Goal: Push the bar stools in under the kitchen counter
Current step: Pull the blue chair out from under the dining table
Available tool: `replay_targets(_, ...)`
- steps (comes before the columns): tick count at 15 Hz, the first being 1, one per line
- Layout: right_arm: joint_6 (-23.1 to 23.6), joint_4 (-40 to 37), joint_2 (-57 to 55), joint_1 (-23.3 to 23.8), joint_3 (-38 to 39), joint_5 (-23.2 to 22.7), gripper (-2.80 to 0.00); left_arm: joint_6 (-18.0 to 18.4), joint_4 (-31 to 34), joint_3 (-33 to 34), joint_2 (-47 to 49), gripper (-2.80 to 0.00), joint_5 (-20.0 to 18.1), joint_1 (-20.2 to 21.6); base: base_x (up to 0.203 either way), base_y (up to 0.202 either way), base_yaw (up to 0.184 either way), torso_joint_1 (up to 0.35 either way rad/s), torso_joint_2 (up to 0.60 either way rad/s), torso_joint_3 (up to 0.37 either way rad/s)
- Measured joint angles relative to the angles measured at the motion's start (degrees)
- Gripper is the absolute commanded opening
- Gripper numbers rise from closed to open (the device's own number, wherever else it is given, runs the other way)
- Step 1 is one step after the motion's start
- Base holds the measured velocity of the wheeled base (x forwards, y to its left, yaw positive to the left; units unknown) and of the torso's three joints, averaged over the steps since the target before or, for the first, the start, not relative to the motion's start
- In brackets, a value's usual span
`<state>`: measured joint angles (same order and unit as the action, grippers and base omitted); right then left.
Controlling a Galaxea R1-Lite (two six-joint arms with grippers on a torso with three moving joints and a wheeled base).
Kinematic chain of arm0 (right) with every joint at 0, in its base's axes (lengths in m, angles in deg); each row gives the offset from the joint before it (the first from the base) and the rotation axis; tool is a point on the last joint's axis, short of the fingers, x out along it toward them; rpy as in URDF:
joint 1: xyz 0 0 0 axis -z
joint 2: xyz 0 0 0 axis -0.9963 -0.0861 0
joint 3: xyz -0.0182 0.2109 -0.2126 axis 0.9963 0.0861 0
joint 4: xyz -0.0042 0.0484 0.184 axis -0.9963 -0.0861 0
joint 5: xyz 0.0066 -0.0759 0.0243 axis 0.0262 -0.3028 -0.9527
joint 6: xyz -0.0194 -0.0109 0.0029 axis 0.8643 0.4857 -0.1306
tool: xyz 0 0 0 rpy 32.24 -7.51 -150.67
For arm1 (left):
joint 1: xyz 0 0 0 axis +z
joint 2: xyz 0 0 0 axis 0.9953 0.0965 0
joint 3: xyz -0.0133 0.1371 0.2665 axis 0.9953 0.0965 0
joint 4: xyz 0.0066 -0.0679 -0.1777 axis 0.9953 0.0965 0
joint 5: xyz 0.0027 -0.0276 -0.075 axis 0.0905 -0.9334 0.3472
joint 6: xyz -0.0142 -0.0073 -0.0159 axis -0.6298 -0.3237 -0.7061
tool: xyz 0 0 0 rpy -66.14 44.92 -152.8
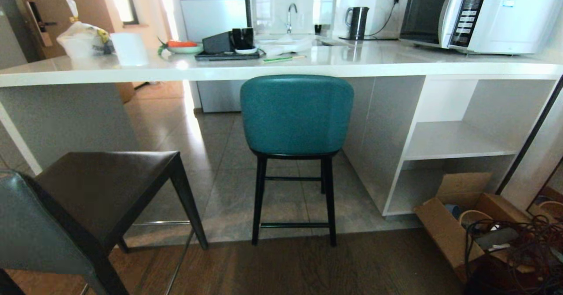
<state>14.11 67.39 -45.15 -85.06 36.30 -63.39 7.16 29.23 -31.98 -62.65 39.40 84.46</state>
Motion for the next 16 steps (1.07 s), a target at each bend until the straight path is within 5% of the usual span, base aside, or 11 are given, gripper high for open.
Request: replay_targets(16,0.0,0.0,0.0,0.0,0.0,0.0,-2.8,0.0,0.0,0.0,0.0,-2.8,0.0,0.0,0.196,0.0,0.002,0.003,0.0,0.003)
